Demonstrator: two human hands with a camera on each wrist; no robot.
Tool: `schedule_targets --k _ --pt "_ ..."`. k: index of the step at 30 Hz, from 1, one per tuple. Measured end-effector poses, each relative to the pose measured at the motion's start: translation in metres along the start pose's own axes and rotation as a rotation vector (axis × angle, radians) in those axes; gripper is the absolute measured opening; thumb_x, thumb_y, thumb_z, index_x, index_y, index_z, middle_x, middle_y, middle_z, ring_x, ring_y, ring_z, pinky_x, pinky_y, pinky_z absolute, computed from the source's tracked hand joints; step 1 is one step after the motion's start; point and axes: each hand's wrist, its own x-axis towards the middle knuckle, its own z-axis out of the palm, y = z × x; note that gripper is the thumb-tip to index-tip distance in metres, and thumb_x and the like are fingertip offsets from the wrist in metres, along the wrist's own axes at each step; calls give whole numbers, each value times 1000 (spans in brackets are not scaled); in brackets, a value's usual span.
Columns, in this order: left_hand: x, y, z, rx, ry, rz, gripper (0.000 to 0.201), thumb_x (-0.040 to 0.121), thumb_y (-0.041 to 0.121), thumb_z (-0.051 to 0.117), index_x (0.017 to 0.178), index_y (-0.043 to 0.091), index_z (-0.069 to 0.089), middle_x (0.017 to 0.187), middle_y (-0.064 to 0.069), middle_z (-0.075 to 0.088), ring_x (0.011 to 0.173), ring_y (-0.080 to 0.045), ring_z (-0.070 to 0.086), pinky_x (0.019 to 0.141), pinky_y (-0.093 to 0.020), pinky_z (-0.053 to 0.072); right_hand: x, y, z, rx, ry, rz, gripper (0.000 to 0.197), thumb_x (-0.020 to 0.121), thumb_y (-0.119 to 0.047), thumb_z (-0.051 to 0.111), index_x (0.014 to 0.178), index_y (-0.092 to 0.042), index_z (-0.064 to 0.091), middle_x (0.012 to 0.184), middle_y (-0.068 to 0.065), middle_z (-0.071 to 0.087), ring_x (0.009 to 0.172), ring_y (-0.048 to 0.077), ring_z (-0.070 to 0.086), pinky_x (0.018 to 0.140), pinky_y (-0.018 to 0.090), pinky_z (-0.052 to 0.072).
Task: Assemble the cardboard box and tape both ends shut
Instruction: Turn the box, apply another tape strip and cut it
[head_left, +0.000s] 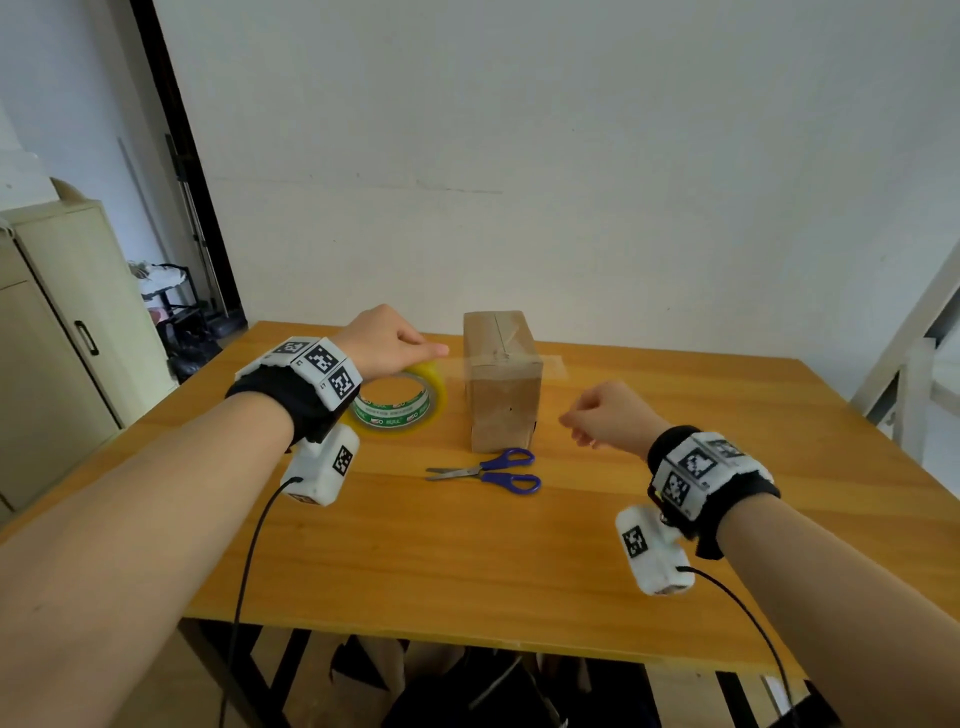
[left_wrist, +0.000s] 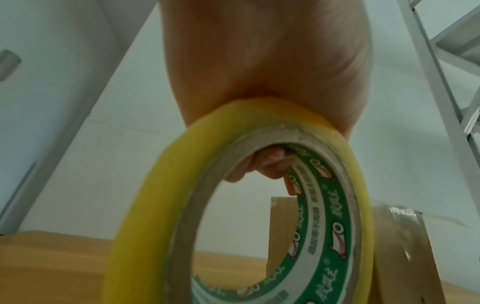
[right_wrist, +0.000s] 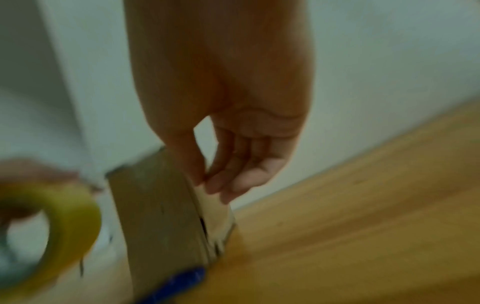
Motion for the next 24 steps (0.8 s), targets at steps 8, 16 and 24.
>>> schedule_targets --k 8,16,24 --pt "-11 -7 -4 12 -48 11 35 87 42 59 98 12 75 110 -1 70 59 -6 64 62 -29 49 -10 -13 44 -626 -166 -328 33 93 -26 56 125 -20 59 127 0 59 110 21 58 83 27 46" --pt "-19 -9 -6 -68 -125 41 23 91 21 55 106 15 71 119 -1 67 110 -15 59 102 -35 43 -11 -21 58 -886 -231 -326 30 94 -24 53 120 -12 60 118 8 62 104 27 60 86 39 52" --pt "-20 -4 -1 -32 -127 49 25 92 19 52 110 13 69 118 -3 65 103 -12 55 93 -26 41 -22 -18 42 -638 -335 -232 26 94 -21 50 106 -6 68 100 11 70 82 25 64 72 34 52"
